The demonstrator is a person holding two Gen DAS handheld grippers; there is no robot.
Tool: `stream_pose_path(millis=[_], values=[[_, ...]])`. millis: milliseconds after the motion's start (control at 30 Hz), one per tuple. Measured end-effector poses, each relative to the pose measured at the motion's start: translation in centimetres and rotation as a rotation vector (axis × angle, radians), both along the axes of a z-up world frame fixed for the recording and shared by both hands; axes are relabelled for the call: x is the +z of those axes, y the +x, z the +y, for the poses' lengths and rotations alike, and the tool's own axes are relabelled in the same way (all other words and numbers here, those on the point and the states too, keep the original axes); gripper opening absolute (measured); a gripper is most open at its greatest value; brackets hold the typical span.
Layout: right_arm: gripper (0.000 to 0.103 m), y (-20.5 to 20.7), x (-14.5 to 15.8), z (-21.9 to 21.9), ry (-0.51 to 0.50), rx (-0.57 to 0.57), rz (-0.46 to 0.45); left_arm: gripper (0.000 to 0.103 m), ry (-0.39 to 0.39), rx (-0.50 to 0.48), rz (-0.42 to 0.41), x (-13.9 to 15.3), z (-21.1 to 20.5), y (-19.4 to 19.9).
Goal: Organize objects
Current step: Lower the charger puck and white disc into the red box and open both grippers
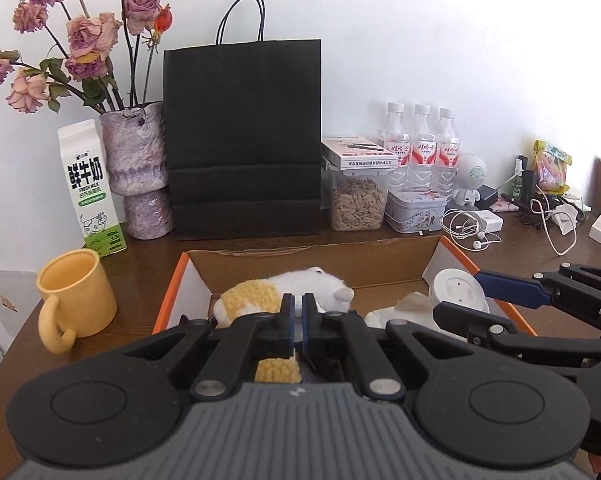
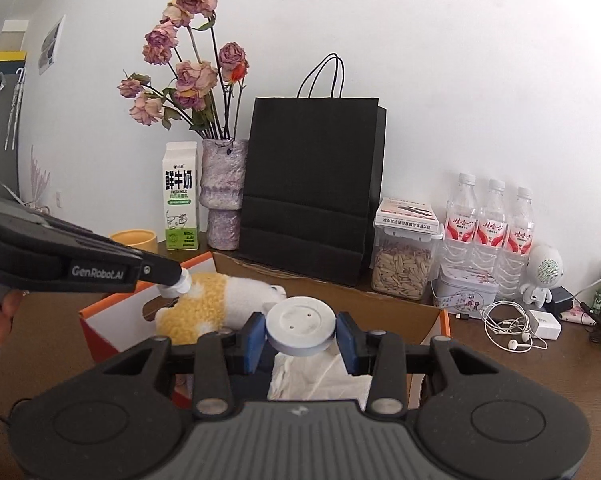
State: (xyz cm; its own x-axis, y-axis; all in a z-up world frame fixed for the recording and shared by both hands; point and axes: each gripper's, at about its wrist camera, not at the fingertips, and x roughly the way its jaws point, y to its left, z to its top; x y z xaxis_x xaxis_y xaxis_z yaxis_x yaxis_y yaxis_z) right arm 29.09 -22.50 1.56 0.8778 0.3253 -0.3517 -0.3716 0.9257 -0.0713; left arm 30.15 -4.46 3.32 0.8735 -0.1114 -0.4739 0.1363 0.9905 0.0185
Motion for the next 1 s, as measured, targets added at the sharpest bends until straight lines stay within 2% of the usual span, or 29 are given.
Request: stream_pose_path(millis=[100, 133, 167, 200, 233, 267, 333, 433, 767, 1000], values=[[0.038, 2.0, -0.5, -0.3, -0.004, -0.011, 0.020, 0.006, 0.005, 0.011, 0.002, -0.6, -0.5, 1.9], [0.042, 2.5, -0.8, -0.3, -0.005, -0.015, 0.029, 0.009, 0.013, 0.013, 0.002, -0.7, -0.6, 2.4], [0.047, 2.9, -1.0, -0.4, -0.004, -0.021, 0.037, 0.021, 0.019, 0.016, 0.003, -0.9, -0.7, 2.9], [0.065, 3.2, -1.2, -0.5, 0.000, -0.029, 0.040, 0.036, 0.018, 0.020, 0.006, -1.0, -0.7, 3.1], [0.085, 3.3, -1.4, -0.6, 0.001, -0.039, 0.041, 0.080, 0.017, 0.034, 0.008, -1.1, -0.6, 3.3], [0.091, 3.3, -1.6, -0.6, 0.000, -0.040, 0.039, 0.103, 0.016, 0.057, 0.000, -1.2, -0.5, 3.3], [0.095, 3.2, -1.7, -0.4, -0.006, -0.037, 0.044, 0.103, 0.018, 0.073, -0.023, -1.2, -0.2, 2.8], [0.100, 2.4, -1.4, -0.1, -0.001, -0.038, 0.036, 0.103, 0.004, 0.067, -0.005, -1.1, 0.4, 2.1], [0.102, -3.7, -0.4, 1.5, 0.016, -0.019, 0.034, 0.103, 0.019, 0.143, 0.013, -0.4, 4.6, -3.9], [0.103, -7.4, -2.0, 3.0, 0.008, -0.005, 0.099, 0.103, 0.029, 0.216, 0.084, -2.2, 8.9, -8.8]])
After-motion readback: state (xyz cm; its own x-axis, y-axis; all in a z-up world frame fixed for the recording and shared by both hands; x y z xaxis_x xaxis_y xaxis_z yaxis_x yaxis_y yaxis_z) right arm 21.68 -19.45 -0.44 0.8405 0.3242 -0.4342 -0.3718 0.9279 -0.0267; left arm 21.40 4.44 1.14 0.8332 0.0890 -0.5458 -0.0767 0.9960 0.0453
